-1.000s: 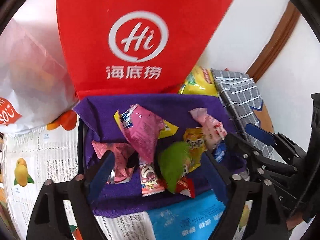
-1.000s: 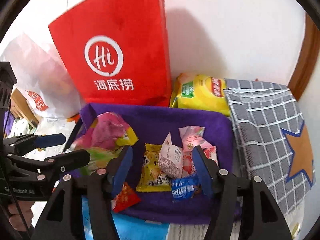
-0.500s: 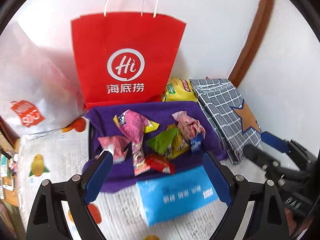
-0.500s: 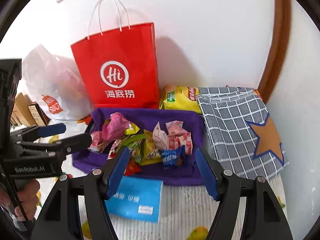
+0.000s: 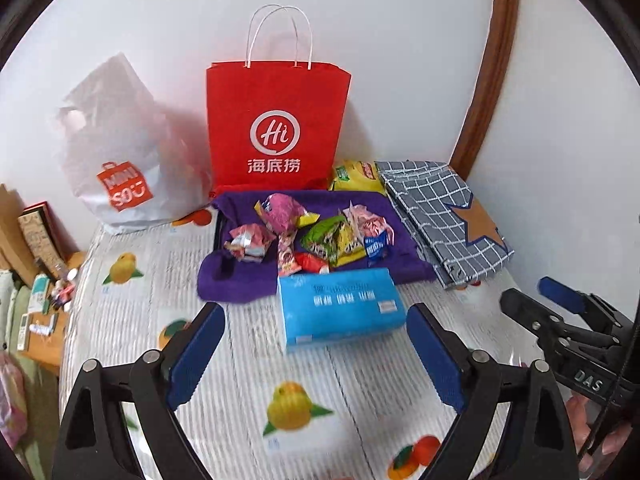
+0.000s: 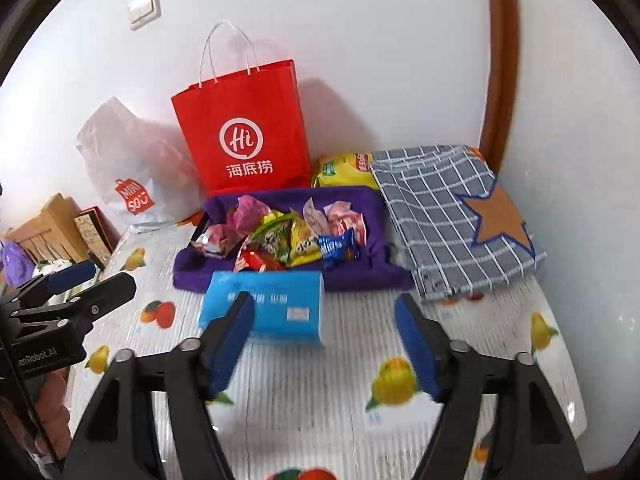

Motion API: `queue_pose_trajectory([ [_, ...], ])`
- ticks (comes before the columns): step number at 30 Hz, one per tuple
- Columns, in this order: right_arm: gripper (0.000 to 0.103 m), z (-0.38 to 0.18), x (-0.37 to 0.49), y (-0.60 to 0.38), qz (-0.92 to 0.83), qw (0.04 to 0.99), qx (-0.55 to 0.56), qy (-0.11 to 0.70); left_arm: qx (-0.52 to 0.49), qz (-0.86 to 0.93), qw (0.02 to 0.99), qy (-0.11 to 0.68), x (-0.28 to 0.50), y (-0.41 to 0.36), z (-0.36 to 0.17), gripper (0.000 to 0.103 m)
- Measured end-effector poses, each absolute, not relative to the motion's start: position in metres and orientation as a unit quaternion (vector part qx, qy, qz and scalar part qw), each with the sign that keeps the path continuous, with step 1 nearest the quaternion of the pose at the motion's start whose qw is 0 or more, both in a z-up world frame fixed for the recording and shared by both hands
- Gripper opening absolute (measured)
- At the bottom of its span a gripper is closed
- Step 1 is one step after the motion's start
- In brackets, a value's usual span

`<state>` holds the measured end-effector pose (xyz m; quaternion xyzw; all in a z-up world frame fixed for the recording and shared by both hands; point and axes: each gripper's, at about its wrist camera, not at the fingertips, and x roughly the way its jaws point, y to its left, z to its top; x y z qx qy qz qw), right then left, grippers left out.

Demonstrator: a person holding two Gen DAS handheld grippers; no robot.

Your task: Organize snacks

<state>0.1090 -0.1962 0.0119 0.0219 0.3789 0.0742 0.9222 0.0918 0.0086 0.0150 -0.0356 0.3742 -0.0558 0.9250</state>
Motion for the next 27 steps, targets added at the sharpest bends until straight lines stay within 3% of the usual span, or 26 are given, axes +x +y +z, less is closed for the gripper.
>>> queue_pose_trajectory([
  [2, 0.089, 0.014, 0.091, -0.200, 0.073, 0.927, 0.015, 0.369, -0.032, -0.045, 0.928, 0.370, 0.077, 0.005, 0.016, 0.097],
  [7, 0.099, 0.020, 0.053, -0.209, 0.071, 0.934, 0.000, 0.349, -0.020, -0.029, 0.933, 0.357, 0.044, -0.008, 0.022, 0.097],
  [27, 0.100, 0.028, 0.014, -0.212, 0.060, 0.942, -0.015, 0.330, -0.025, -0.025, 0.941, 0.337, 0.008, -0.015, 0.035, 0.097],
])
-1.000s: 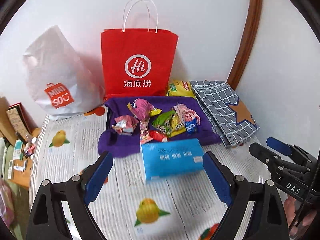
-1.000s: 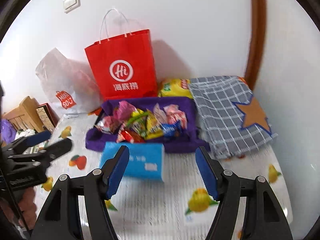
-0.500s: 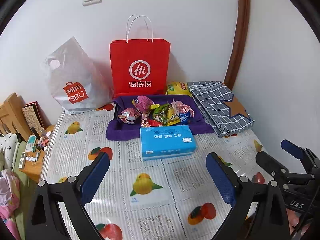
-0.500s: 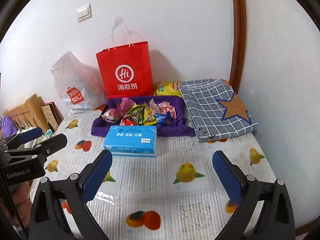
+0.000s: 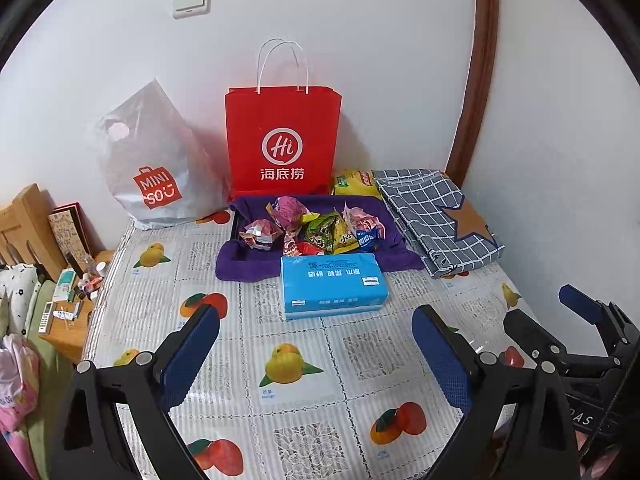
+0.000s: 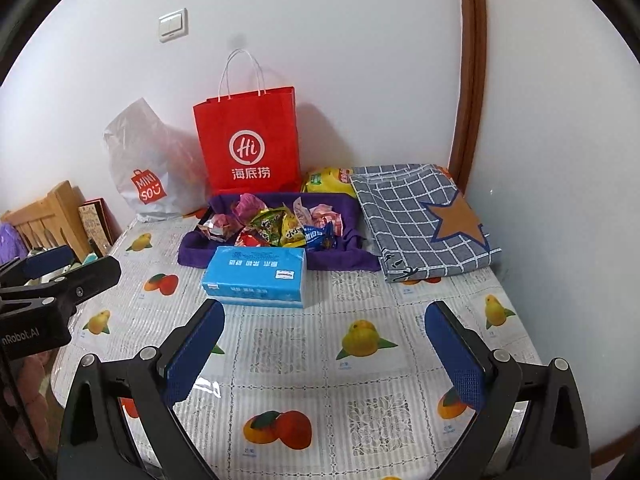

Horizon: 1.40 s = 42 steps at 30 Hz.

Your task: Organize snacks

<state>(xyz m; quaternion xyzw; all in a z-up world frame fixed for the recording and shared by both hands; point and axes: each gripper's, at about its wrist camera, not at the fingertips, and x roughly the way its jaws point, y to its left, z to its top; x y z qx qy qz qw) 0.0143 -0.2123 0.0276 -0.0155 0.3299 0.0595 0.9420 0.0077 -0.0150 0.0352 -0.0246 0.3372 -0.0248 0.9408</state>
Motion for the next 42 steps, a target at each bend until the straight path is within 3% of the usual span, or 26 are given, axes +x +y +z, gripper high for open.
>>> queue_pose_trajectory([
  [42, 0.100, 0.029, 0.013, -0.203, 0.053, 0.945, -0.015, 0.323, -0.030, -0.020, 0.943, 0.331, 0.002, -0.010, 0.039, 0.097],
])
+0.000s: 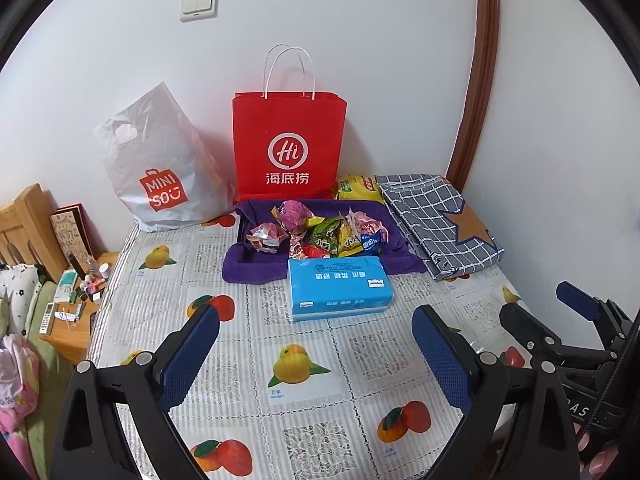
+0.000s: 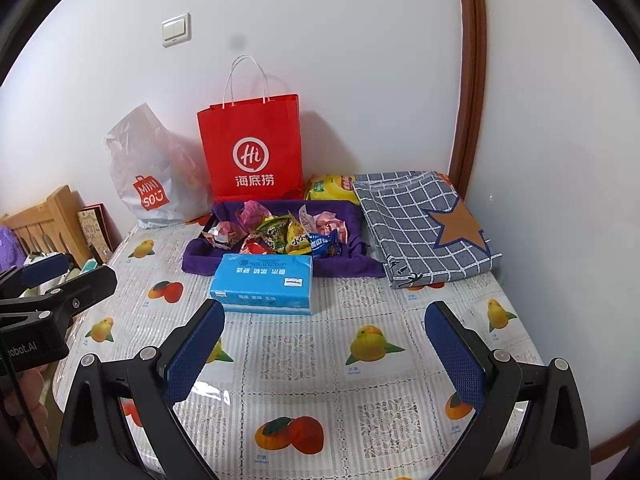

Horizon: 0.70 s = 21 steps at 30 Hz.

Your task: Organize snacks

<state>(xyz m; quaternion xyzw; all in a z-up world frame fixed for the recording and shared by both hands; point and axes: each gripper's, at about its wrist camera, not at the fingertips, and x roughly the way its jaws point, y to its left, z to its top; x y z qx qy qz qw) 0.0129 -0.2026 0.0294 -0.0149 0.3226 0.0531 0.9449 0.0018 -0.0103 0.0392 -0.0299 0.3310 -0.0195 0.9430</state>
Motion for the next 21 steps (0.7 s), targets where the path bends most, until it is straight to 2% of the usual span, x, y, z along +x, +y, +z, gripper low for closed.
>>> queue_pose_trajectory([
  [21, 0.100, 0.0335, 0.0105, -0.2115, 0.046, 0.947, -0.012, 0.318, -0.026, -0.024, 0.943, 0.330, 0.0003, -0.0201, 0.0400, 0.097],
])
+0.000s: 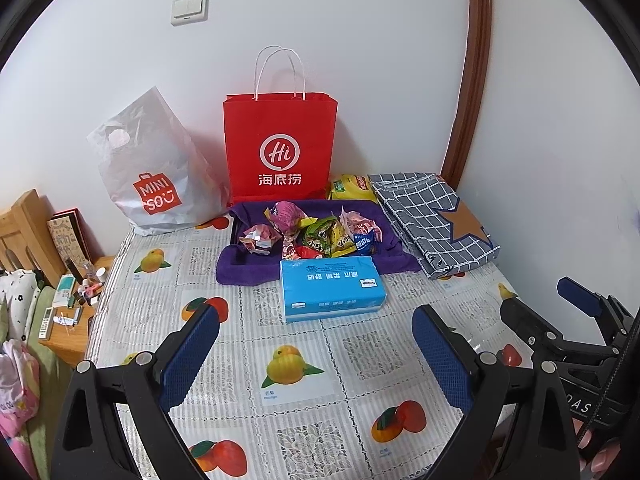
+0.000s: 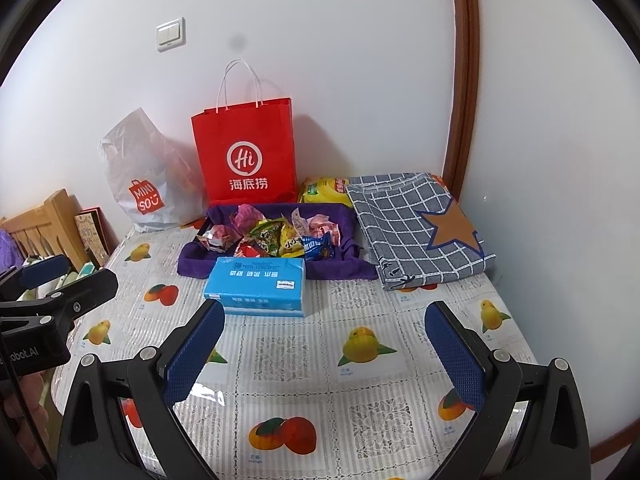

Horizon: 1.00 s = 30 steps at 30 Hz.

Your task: Organize snacks

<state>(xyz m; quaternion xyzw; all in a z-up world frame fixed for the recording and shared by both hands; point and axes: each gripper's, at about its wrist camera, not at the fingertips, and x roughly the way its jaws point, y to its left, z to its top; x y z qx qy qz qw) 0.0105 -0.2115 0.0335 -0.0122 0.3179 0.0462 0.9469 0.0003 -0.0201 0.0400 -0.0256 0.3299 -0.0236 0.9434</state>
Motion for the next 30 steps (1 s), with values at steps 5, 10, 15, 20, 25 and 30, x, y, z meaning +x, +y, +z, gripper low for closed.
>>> queue_pose_trajectory([
  [5, 0.100, 0.0336, 0.0112, -0.2117, 0.044, 0.947, -0.013, 0.318, -0.026, -0.024, 0.943, 0.330, 0.0007, -0.0201, 0.0397, 0.097],
  [10, 0.100, 0.0338, 0.0108, -0.2115, 0.044, 0.947, -0.015, 0.318, -0.026, -0.025, 0.943, 0.330, 0.0008, -0.0194, 0.0391, 0.097],
  [15, 0.100, 0.0343, 0.0105, -0.2123, 0.045, 0.947, -0.012, 0.317, -0.027, -0.025, 0.943, 0.330, 0.0007, -0.0189, 0.0391, 0.097],
  [20, 0.100, 0.0349, 0.0097, -0.2116, 0.046, 0.948, -0.014, 0.316, -0.026, -0.024, 0.943, 0.330, 0.0007, -0.0184, 0.0390, 0.097],
  [25, 0.100, 0.0352, 0.0085, -0.2106, 0.045, 0.948, -0.014, 0.315, -0.028, -0.024, 0.943, 0.331, 0.0006, -0.0178, 0.0389, 0.097],
  [30, 0.100, 0.0358, 0.0073, -0.2115, 0.046, 0.949, -0.010, 0.313, -0.026, -0.021, 0.944, 0.329, 0.0005, -0.0153, 0.0389, 0.097],
])
